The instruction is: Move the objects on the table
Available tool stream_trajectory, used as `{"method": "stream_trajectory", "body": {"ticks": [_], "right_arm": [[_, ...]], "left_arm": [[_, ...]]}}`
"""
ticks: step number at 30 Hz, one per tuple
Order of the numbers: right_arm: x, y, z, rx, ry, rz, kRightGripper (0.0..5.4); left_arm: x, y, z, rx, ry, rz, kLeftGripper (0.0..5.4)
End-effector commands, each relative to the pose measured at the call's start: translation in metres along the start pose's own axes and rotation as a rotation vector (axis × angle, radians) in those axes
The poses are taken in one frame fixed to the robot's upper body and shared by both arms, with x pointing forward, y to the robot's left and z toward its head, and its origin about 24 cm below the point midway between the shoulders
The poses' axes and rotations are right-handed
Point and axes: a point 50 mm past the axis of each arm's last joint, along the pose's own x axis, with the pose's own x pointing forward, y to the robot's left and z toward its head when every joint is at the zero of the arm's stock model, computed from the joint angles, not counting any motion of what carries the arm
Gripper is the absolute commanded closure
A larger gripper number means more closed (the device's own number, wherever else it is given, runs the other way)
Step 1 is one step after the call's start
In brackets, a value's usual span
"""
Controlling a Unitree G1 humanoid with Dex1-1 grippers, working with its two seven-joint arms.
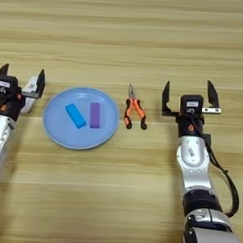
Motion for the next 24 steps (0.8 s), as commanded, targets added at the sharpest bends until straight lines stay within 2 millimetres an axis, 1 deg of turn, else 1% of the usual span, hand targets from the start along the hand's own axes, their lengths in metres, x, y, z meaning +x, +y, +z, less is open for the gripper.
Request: {"method": "stream_trajectory", "body": {"ticks": [1, 12, 17, 24], "right_arm": [[0.0016, -0.0038, 0.0029, -0.008, -0.019, 0.002, 0.02], [0.0013, -0.0033, 0.0031, -0.008, -0.02, 0.002, 0.02], [0.0001, -0.0024, 0.0042, -0.009, -0.023, 0.001, 0.02], [-0.0001, -0.0009, 0.0053, -0.006, -0.024, -0.001, 0.02]], "left_arm": [[-0.0008, -0.0019, -0.0001, 0.003, -0.001, -0.004, 0.0], [-0.0016, -0.0021, -0.0011, 0.008, 0.006, -0.015, 0.0], [-0.0041, 0.0003, -0.0024, -0.015, 0.026, -0.013, 0.0], [-0.0065, 0.0042, -0.0038, 0.023, 0.078, -0.03, 0.0]]}}
